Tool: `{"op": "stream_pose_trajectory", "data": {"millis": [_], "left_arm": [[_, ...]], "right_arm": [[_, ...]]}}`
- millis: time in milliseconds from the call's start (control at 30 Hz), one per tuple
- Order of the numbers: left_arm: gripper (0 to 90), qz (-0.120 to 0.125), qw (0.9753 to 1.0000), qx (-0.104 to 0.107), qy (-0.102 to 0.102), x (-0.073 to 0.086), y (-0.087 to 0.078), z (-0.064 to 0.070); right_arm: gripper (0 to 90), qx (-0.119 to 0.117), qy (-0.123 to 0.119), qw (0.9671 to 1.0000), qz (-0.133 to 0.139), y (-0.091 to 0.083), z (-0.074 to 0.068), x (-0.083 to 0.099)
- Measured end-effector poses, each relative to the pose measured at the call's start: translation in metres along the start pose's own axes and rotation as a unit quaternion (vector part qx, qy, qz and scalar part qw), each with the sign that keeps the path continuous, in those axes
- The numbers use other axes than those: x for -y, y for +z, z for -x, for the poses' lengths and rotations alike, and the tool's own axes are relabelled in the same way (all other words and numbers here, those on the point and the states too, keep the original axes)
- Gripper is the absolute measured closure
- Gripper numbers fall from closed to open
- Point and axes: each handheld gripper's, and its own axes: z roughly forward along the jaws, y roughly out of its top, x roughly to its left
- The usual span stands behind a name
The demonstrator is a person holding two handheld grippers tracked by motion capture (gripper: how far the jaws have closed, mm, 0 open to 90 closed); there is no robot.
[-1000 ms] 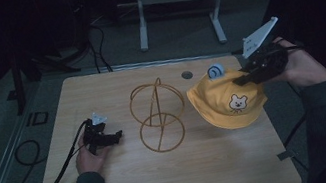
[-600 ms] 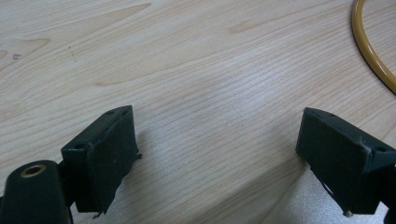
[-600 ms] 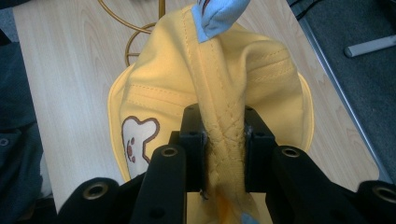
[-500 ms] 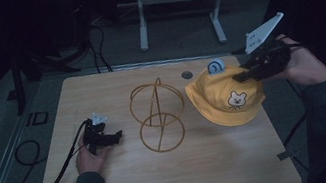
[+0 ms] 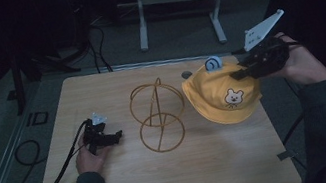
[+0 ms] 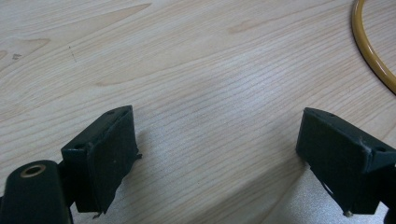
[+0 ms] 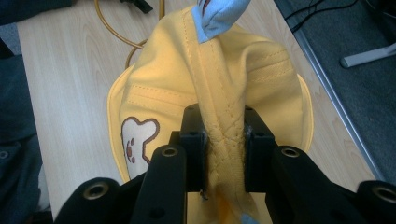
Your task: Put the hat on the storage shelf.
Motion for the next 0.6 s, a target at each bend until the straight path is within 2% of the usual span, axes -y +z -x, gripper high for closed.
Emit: {"op": "stream_pose_trajectory", "data": {"millis": [600], "left_arm": [[12.2,-0.001,1.0,0.0,0.0,0.0,0.0,0.0]], "right_arm": [[74.9,0.001,-0.004,0.9997,0.025,0.0,-0.001,-0.015]]}}
